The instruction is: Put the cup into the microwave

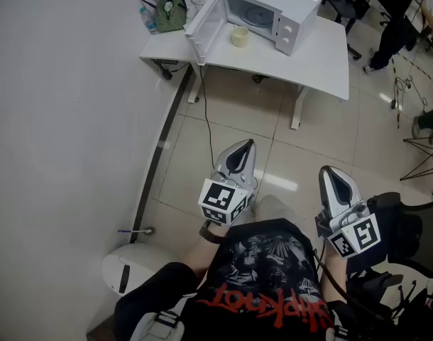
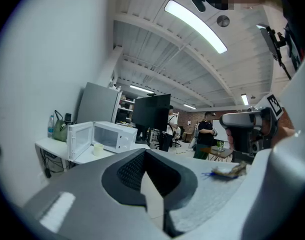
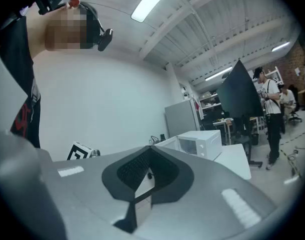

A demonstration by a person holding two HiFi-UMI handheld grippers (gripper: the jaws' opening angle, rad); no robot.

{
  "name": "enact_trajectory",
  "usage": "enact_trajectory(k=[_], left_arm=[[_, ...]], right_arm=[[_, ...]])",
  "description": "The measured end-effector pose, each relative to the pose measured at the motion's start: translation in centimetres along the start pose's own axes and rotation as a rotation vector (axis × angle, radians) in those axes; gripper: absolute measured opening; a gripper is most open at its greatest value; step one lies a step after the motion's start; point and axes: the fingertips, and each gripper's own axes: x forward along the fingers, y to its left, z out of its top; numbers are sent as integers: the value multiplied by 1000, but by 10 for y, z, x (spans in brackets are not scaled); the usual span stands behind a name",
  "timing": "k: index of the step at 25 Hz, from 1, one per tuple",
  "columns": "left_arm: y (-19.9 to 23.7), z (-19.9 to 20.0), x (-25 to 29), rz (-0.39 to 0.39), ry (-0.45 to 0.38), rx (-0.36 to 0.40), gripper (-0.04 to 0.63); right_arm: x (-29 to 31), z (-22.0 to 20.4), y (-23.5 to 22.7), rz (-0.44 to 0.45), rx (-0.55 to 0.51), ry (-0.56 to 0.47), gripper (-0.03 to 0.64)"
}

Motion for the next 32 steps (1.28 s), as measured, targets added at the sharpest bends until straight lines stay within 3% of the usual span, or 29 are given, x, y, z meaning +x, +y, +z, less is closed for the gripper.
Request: enact_trajectory(k=[5,9,14,19,25,32], left_arm=[[2,-18,-17,29,29,-68,-8],[14,-23,1,50,12,-26,-8],[25,-20,56,79,-9,2,-6],[43,-17,129,123,-7,-26,-6],[46,2,199,183,2,52,-6],[123,10,244,251,48,74,-6]], right_arm=[[-2,-24,-1,4,72,38,-2],[16,-35,-23,19,105,56,-2],[49,-43,-83,54,153,65,-2],[92,-11,-164,54,146,31,-2],[115,20,-250,76,167,-8,-2],[219,4,-270,198,223,23,-3]])
